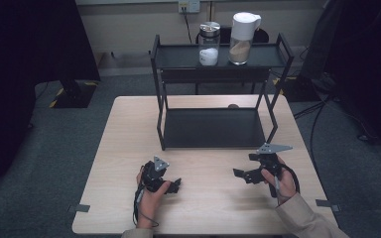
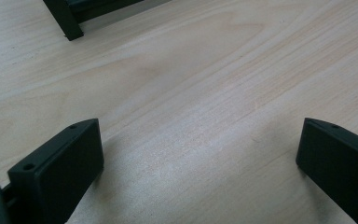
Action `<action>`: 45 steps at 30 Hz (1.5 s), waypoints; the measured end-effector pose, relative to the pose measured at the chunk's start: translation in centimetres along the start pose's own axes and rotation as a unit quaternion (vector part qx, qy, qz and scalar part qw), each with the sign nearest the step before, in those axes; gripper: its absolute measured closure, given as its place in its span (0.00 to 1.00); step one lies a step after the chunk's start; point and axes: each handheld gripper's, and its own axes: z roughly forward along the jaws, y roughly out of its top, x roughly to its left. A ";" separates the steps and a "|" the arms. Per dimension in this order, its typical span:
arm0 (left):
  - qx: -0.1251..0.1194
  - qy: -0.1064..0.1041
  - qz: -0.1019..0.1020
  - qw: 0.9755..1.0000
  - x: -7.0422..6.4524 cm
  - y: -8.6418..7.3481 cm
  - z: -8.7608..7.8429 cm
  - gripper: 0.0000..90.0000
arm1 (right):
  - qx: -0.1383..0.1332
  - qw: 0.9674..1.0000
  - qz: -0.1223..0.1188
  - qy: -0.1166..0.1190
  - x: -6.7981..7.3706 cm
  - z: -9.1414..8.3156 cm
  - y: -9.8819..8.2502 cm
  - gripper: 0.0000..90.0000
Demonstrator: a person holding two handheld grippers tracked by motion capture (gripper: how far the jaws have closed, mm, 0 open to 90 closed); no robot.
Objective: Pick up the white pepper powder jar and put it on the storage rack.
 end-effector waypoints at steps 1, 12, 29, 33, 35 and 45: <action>0.000 0.000 0.000 1.000 0.0 0.0 0.0 0.00 | 0.000 1.000 0.000 0.000 -0.1 0.0 -0.1 0.01; 0.000 0.000 0.000 1.000 0.0 0.0 0.0 0.00 | 0.009 1.000 0.000 -0.006 -0.4 -0.3 -1.5 0.01; 0.000 0.000 0.000 1.000 0.0 0.0 0.0 0.00 | 0.022 1.000 -0.002 -0.016 -0.6 -0.7 -3.4 0.01; 0.000 0.000 0.000 1.000 0.0 0.0 0.0 0.00 | 0.025 1.000 -0.003 -0.019 -0.6 -0.8 -3.7 0.01; 0.000 0.000 0.000 1.000 0.0 0.0 0.0 0.00 | 0.029 0.999 -0.005 -0.021 -0.6 -0.9 -3.8 0.01; 0.000 0.000 0.000 1.000 0.0 0.0 0.0 0.00 | 0.037 0.999 -0.008 -0.030 -0.9 -1.4 -4.5 0.01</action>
